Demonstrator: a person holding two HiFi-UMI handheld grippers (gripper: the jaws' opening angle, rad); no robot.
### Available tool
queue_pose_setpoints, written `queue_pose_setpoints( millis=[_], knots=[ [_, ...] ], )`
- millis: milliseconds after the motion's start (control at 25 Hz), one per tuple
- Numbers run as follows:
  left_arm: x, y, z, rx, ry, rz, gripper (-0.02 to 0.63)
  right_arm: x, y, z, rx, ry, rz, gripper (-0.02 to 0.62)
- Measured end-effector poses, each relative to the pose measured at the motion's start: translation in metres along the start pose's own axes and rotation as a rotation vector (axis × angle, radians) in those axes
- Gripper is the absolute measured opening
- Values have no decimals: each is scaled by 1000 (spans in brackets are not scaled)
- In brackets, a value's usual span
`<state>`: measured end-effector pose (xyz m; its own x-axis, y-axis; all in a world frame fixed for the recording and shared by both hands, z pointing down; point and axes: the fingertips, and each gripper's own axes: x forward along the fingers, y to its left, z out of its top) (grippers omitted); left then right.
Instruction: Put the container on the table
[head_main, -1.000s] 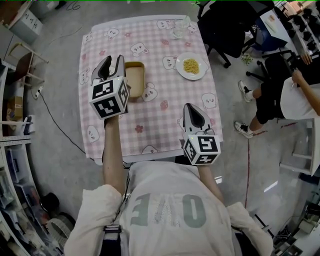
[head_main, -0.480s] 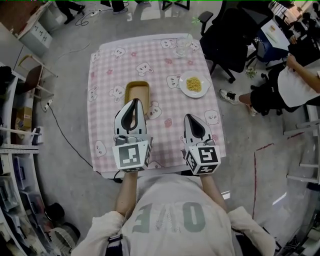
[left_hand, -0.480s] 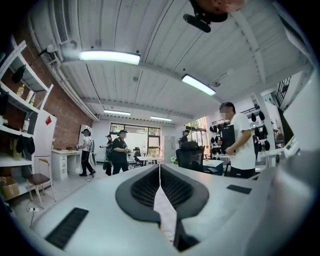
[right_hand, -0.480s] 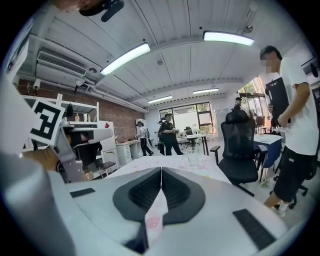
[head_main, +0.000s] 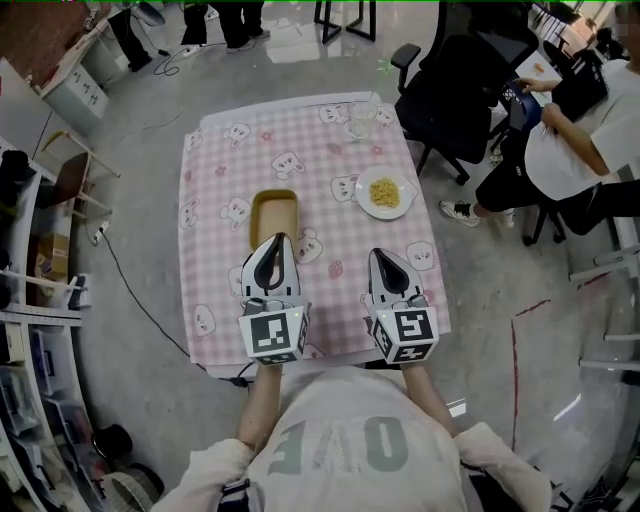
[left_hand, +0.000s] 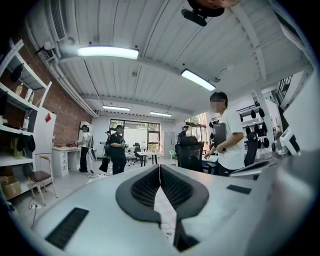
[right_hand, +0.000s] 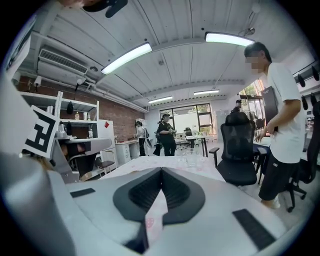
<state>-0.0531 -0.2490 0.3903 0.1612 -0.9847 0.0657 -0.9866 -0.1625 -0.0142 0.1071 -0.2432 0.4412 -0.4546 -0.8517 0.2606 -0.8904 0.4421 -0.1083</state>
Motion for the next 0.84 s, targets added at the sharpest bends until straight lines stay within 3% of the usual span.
queue_pose_setpoints(
  millis=[840],
  knots=[
    [3,-2,-7,-8,23,-11,29,-4,-4,1,2,-11,-16,29]
  ],
)
